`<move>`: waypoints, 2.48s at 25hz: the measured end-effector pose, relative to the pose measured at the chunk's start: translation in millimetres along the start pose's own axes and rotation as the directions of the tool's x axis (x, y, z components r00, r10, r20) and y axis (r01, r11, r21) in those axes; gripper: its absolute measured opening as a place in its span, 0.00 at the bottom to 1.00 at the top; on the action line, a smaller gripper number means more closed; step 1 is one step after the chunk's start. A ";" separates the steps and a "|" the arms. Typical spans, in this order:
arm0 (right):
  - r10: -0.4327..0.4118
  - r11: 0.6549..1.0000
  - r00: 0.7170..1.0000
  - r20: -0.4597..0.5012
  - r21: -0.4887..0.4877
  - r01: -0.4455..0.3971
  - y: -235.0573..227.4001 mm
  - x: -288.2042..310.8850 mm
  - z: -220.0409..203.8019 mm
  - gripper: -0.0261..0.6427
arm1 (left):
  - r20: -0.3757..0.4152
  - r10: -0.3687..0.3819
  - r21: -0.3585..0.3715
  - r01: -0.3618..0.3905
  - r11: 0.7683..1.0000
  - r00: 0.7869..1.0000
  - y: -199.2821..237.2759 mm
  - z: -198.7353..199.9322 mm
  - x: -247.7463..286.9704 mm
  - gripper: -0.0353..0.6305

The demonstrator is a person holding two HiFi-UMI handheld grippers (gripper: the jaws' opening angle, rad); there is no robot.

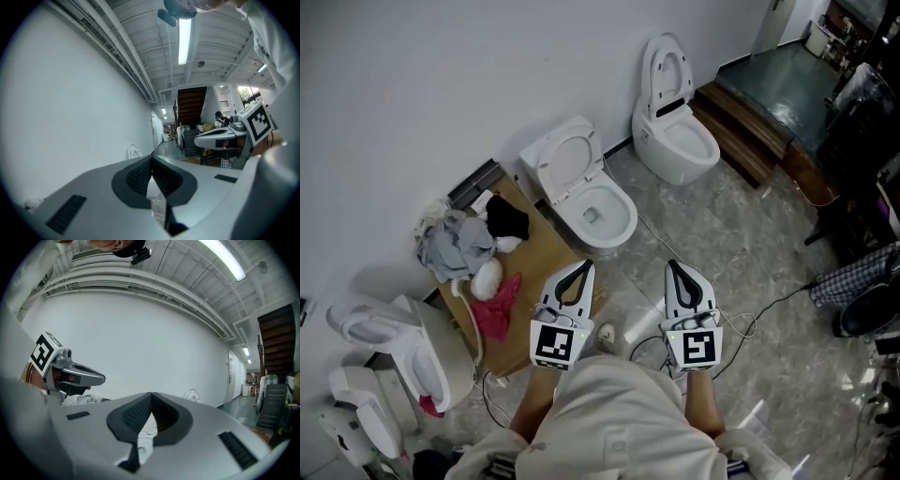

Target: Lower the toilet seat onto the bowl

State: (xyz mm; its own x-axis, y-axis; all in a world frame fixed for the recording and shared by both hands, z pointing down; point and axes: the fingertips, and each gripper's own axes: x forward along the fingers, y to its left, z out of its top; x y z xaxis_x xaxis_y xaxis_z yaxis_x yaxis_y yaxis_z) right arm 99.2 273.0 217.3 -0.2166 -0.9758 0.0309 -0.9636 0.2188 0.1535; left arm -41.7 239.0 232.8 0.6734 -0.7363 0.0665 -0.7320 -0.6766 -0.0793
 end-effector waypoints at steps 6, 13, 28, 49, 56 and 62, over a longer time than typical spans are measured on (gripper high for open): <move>-0.030 0.999 0.999 -0.022 -0.025 0.030 -17.0 41.0 -8.2 0.05 | 0.000 -0.023 -0.014 0.023 1.000 1.000 28.3 -7.5 41.5 0.07; -0.046 0.998 0.999 -0.027 -0.037 0.045 -42.8 75.5 -17.0 0.05 | 0.004 -0.010 -0.032 0.010 0.999 1.000 47.2 -9.6 81.8 0.07; 0.131 0.991 0.991 -0.006 0.020 -0.131 -113.4 181.1 -36.1 0.05 | -0.062 0.117 -0.029 -0.119 0.992 0.991 68.0 -22.9 189.8 0.07; 0.448 0.894 0.894 0.007 0.034 -0.448 -164.6 293.8 -66.7 0.05 | -0.146 0.400 0.009 -0.403 0.915 0.905 104.4 -30.8 263.6 0.07; 0.520 0.854 0.854 -0.002 -0.006 -0.520 -142.5 336.9 -77.0 0.05 | -0.152 0.465 0.007 -0.470 0.883 0.872 139.8 -47.0 267.2 0.07; 0.546 0.837 0.837 -0.044 -0.030 -0.547 -123.4 386.6 -88.1 0.05 | -0.166 0.493 -0.029 -0.504 0.863 0.854 185.6 -68.5 274.3 0.07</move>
State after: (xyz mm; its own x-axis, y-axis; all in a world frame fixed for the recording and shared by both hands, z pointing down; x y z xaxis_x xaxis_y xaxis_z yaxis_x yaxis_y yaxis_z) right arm 148.2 -131.5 297.3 -0.7003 -0.6973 0.1526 -0.6829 0.7167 0.1415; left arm 0.0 -88.8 304.6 0.1964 -0.9633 0.1831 -0.9744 -0.2126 -0.0733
